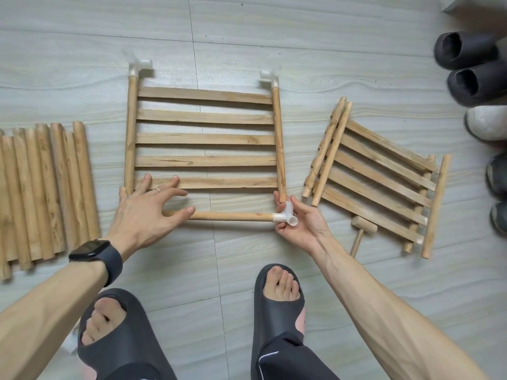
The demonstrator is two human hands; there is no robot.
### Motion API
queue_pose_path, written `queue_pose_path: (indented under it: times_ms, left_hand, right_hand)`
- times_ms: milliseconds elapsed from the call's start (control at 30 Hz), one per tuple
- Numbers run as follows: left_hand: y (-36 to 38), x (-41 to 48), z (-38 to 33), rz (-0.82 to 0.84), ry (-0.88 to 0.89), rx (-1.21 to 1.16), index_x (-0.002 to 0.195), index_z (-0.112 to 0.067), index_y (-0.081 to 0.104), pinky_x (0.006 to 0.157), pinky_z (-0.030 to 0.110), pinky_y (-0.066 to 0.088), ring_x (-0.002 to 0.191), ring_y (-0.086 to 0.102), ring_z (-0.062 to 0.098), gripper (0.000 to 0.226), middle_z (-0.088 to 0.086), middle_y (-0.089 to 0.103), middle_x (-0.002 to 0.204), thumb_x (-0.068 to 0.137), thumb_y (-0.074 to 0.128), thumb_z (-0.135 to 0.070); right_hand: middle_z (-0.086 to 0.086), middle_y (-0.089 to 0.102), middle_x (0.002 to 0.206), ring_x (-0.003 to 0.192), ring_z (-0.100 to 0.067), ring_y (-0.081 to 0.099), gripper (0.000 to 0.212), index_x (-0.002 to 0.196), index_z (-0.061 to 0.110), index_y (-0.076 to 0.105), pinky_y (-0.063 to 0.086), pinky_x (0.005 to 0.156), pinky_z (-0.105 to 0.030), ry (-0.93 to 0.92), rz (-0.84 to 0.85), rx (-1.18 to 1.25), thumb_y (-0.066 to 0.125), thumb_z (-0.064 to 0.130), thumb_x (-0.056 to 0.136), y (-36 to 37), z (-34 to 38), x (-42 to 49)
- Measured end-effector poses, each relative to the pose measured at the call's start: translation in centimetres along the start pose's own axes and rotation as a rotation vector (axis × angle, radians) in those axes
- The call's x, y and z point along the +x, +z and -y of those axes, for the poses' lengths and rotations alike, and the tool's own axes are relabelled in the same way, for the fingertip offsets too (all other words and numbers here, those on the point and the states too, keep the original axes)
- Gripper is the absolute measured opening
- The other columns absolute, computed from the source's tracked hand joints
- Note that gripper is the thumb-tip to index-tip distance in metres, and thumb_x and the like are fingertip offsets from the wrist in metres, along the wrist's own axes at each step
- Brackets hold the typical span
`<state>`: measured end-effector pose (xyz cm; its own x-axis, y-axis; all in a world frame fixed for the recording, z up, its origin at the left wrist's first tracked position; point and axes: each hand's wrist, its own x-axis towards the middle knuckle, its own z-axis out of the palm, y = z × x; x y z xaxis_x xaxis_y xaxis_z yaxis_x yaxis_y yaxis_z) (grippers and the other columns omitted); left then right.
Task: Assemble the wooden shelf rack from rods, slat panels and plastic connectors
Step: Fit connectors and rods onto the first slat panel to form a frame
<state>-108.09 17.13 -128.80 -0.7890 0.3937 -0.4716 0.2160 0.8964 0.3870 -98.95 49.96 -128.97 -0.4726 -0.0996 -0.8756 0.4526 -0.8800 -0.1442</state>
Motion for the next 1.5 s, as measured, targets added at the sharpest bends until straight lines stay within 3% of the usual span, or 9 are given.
queue_pose_path:
  times_ms: [133, 267, 400, 533, 933, 1267, 1367, 1433, 1500]
  left_hand:
    - [-0.8, 0.3, 0.5, -0.041, -0.019, -0.128, 0.128, -0.046, 0.059, 0.118, 0.065, 0.010, 0.154, 0.019, 0.026, 0.074, -0.023, 0.035, 0.157, 0.076, 0.027, -0.089]
    - [-2.0, 0.9, 0.5, -0.020, -0.033, -0.164, 0.127, -0.045, 0.059, 0.117, 0.065, 0.007, 0.153, 0.019, 0.028, 0.074, -0.021, 0.038, 0.156, 0.074, 0.029, -0.087]
    - [-3.0, 1.3, 0.3, -0.013, -0.048, -0.198, 0.119, -0.046, 0.060, 0.117, 0.065, 0.006, 0.153, 0.020, 0.030, 0.067, -0.019, 0.039, 0.157, 0.073, 0.030, -0.085]
    - [-3.5, 1.1, 0.1, -0.030, -0.068, -0.264, 0.115, -0.044, 0.061, 0.118, 0.064, 0.007, 0.153, 0.021, 0.027, 0.065, -0.019, 0.041, 0.155, 0.073, 0.031, -0.084]
    - [-4.1, 1.7, 0.0, -0.194, -0.091, -0.522, 0.117, -0.038, 0.065, 0.115, 0.052, 0.032, 0.145, 0.039, 0.020, 0.056, -0.028, 0.052, 0.143, 0.083, 0.038, -0.074]
    - [-3.8, 2.3, -0.4, -0.202, -0.121, -0.517, 0.123, -0.038, 0.063, 0.112, 0.051, 0.034, 0.146, 0.038, 0.017, 0.055, -0.027, 0.050, 0.145, 0.087, 0.037, -0.071]
    - [-3.8, 2.3, -0.2, -0.202, -0.124, -0.531, 0.122, -0.038, 0.063, 0.113, 0.054, 0.033, 0.146, 0.038, 0.017, 0.056, -0.028, 0.050, 0.145, 0.087, 0.036, -0.072]
    - [-3.7, 2.2, -0.4, -0.182, -0.120, -0.523, 0.125, -0.036, 0.063, 0.116, 0.057, 0.028, 0.147, 0.036, 0.019, 0.064, -0.023, 0.050, 0.147, 0.084, 0.033, -0.076]
    - [-3.4, 2.1, -0.7, -0.148, -0.099, -0.447, 0.129, -0.032, 0.062, 0.120, 0.062, 0.013, 0.151, 0.028, 0.022, 0.077, -0.016, 0.048, 0.151, 0.079, 0.027, -0.079]
  right_hand:
    - [0.004, 0.073, 0.100, 0.074, -0.005, 0.057, 0.062, 0.151, 0.017, 0.043, 0.023, 0.064, -0.025, 0.036, 0.072, 0.010, 0.060, 0.020, 0.091, -0.4, -0.8, -0.6]
    - [-0.002, 0.068, 0.131, 0.082, -0.008, 0.067, 0.046, 0.138, 0.007, 0.049, 0.029, 0.065, -0.024, 0.064, 0.087, 0.008, 0.058, 0.021, 0.095, -0.2, -2.0, -1.0]
    - [0.000, 0.069, 0.121, 0.100, -0.014, 0.066, 0.035, 0.127, 0.007, 0.060, 0.042, 0.089, -0.030, 0.134, 0.186, 0.098, 0.062, 0.018, 0.095, 0.0, -2.6, -1.6]
    - [-0.001, 0.068, 0.116, 0.094, -0.015, 0.065, 0.049, 0.135, 0.012, 0.050, 0.050, 0.088, -0.035, 0.087, 0.239, 0.208, 0.067, 0.011, 0.089, 1.4, -2.3, -2.2]
    - [-0.003, 0.068, 0.103, 0.081, -0.013, 0.055, 0.035, 0.123, 0.005, 0.060, 0.046, 0.088, -0.028, 0.009, 0.344, 0.128, 0.065, 0.015, 0.090, 6.6, -0.1, -4.5]
    - [-0.003, 0.070, 0.101, 0.073, -0.013, 0.054, 0.042, 0.132, 0.013, 0.049, 0.040, 0.089, -0.026, -0.096, 0.263, 0.100, 0.061, 0.016, 0.092, 6.7, -0.2, -3.8]
    - [0.002, 0.069, 0.097, 0.071, -0.011, 0.055, 0.029, 0.120, 0.008, 0.061, 0.035, 0.090, -0.023, -0.068, 0.313, 0.086, 0.061, 0.020, 0.093, 6.5, -0.1, -3.5]
    - [0.004, 0.063, 0.079, 0.061, -0.010, 0.049, 0.014, 0.102, 0.009, 0.065, 0.028, 0.076, -0.020, -0.089, 0.255, 0.020, 0.061, 0.020, 0.095, 7.0, -0.2, -3.0]
    - [0.007, 0.050, 0.059, 0.049, -0.008, 0.038, 0.024, 0.081, 0.013, 0.059, 0.020, 0.064, -0.018, -0.139, 0.115, -0.054, 0.061, 0.032, 0.097, 7.7, -0.5, -2.3]
